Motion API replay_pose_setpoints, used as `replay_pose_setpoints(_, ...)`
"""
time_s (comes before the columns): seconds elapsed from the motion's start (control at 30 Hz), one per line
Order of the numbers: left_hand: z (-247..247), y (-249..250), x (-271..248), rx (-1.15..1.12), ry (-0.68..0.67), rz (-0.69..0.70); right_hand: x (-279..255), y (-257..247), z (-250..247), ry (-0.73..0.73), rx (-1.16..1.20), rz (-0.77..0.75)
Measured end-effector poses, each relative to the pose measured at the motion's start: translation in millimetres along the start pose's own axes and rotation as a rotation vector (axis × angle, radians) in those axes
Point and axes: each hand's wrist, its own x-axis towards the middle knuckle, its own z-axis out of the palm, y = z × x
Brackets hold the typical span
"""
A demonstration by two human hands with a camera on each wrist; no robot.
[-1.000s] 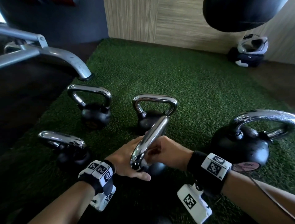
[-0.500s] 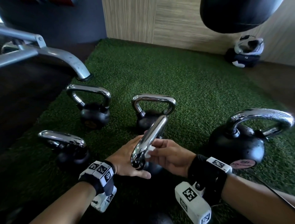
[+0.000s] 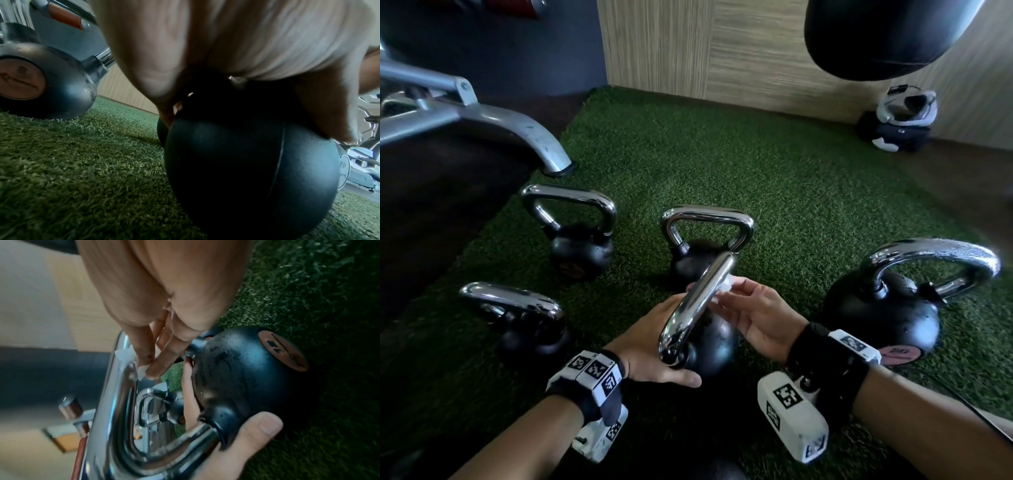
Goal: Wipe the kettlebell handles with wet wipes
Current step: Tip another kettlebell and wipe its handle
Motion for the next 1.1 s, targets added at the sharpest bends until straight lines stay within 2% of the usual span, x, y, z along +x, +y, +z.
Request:
replay_pose_setpoints(0.1,1.4,-4.1,0.2,-0.017,0.007,0.009,-9.0,3.3,8.8,0.036,-0.172,-0.077)
replay_pose_setpoints(0.27,1.3,-2.0,-2.6,-0.062,0.002,-0.011,-5.1,-5.6,11.8,0.352,-0.571,-0.334)
replay_pose_setpoints(0.43,1.9,-2.4,-2.1,-0.047,0.004,-0.003,2.4,-7.8,17.8,0.533,-0.764,-0.421)
replay_pose_setpoints(0.57,2.4,-3.7,-2.4,-0.038,0.001,-0.001,5.8,-11.8,26.0,0.615,-1.053,-0.441)
replay_pose_setpoints(0.73,2.3,-1.0,-2.7,-0.022,0.022,0.034,22.0,1.0,26.9,0.689,-1.087,-0.433)
replay_pose_setpoints(0.83,2.0,1.3,-2.5,-0.005,0.029,0.063,23.5,7.0,27.0,0.669,-1.074,-0.390)
replay_pose_setpoints(0.97,3.2,1.2,-3.6,-0.042,0.047,0.061,20.2,7.4,20.1,0.650,-1.064,-0.409)
replay_pose_setpoints(1.1,2.7,3.7,-3.4,-0.045,0.057,0.075,21.7,22.3,19.7,0.668,-1.003,-0.263)
